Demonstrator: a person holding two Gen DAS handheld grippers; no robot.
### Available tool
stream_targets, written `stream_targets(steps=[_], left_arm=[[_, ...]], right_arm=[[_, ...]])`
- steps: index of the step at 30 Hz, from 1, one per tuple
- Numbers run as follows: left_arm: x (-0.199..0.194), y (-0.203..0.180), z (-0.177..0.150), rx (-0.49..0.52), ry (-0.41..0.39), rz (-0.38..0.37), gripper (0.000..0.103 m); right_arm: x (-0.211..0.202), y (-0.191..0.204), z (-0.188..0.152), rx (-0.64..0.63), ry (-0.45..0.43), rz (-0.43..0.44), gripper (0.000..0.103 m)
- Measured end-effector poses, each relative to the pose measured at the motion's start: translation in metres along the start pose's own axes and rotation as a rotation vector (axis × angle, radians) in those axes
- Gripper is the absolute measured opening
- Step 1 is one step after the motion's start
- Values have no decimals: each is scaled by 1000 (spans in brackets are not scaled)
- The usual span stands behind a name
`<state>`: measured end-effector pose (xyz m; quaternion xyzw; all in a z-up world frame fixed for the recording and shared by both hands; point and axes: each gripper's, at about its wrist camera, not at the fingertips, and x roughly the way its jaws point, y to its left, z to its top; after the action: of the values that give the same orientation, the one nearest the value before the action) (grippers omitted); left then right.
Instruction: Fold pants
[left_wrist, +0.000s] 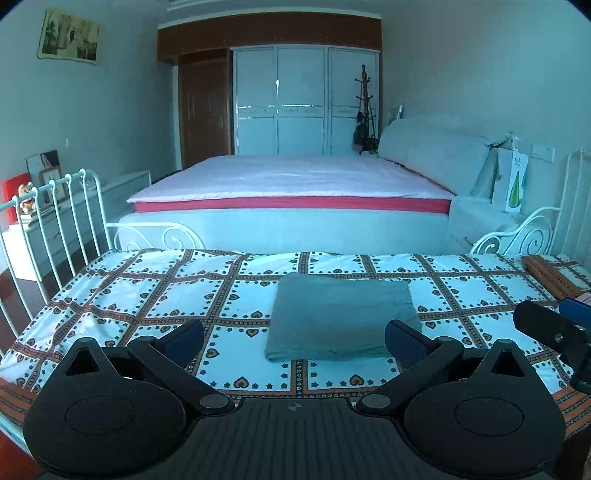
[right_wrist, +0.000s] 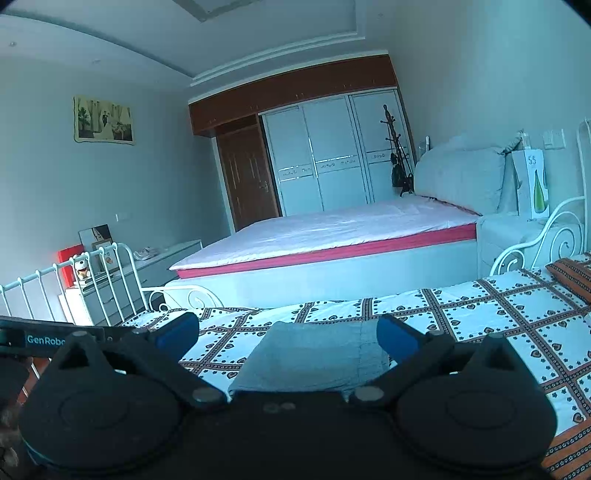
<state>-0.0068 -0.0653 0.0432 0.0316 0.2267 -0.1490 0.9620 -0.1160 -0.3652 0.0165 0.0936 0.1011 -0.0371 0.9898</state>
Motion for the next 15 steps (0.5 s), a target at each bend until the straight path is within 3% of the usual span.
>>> stream_targets(steps=[15], left_arm=[[11,3,-7,-43,28,-38,103]], right_arm=[[-3,4,0,3,4,-4,97]])
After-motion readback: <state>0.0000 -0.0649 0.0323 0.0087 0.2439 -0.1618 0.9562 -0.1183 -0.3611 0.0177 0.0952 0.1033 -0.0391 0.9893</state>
